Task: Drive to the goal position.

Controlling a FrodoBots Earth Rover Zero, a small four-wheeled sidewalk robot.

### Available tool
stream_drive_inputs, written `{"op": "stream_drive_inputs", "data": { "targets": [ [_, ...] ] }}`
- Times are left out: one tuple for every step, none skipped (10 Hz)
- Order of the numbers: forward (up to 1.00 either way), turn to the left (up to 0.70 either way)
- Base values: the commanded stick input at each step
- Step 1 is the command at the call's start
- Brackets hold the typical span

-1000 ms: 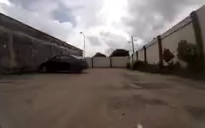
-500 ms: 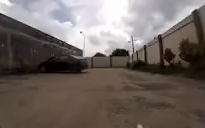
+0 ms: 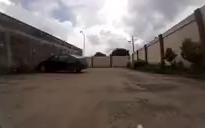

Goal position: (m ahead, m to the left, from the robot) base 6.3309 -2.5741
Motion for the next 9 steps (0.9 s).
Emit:
{"op": "stream_drive_inputs", "data": {
  "targets": [
    [0.30, 0.00],
    [0.30, 0.00],
    [0.30, 0.00],
    [0.30, 0.00],
    [0.30, 0.00],
    [0.30, 0.00],
    [0.30, 0.00],
    [0.30, 0.00],
    [0.30, 0.00]
  ]
}}
